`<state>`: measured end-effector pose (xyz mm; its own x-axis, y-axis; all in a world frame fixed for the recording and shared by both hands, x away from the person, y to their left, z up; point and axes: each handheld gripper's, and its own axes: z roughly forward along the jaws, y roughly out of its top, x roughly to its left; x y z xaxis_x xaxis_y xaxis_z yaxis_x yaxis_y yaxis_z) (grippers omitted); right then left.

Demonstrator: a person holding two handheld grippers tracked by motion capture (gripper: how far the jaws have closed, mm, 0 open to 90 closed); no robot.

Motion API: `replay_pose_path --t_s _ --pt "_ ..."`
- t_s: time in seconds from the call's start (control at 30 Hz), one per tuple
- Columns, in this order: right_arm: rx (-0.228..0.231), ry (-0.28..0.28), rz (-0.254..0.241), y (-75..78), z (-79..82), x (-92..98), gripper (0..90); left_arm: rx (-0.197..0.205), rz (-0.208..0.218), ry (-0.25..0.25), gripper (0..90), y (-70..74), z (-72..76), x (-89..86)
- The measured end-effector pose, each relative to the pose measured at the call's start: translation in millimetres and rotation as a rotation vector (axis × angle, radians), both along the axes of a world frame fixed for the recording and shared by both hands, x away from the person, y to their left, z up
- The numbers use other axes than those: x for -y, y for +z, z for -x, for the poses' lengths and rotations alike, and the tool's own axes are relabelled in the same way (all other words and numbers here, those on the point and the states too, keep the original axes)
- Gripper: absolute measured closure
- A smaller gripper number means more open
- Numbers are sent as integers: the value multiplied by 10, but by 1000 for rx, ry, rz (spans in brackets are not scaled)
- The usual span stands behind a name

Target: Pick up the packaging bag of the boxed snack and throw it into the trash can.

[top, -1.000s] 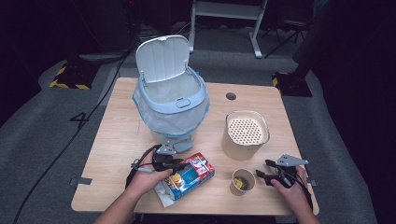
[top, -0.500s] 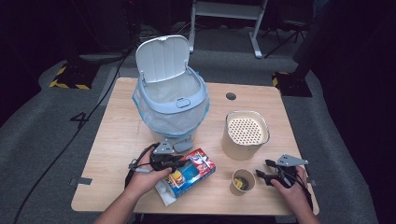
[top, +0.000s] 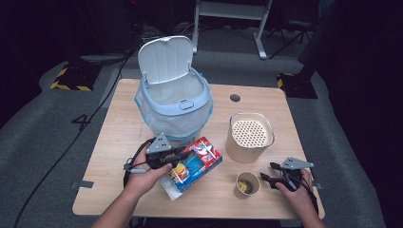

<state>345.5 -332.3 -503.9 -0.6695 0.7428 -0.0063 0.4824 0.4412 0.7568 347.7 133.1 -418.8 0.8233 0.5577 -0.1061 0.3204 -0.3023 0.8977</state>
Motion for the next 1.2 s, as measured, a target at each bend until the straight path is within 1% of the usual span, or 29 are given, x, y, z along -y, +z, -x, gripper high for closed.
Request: replay_pose_path --t_s 0.1,0.2,0.23,0.4,0.43,0.6,0.8,0.9,1.07,1.2 --pt "0 0 0 0 0 0 337 39 25 7 752 147 -5 -24" --pt "0 -1 2 1 1 0 337 70 55 14 752 295 -3 -38" --pt "0 0 0 0 0 0 337 73 60 12 752 335 -4 -43" --pt "0 -1 1 1 0 0 337 125 84 20 752 608 -24 -74" --pt "0 -1 2 1 1 0 337 128 87 18 752 645 -26 -77" --pt "0 0 0 0 0 0 337 169 105 20 752 847 -38 -69" --pt "0 0 0 0 0 0 337 195 118 19 752 1021 -58 -44" --pt "0 0 0 0 0 0 337 194 133 15 752 1108 -79 -46" --pt "0 0 0 0 0 0 337 208 163 25 752 1253 -117 -51" --pt "0 -1 2 1 1 0 337 230 170 42 752 1390 -167 -67"
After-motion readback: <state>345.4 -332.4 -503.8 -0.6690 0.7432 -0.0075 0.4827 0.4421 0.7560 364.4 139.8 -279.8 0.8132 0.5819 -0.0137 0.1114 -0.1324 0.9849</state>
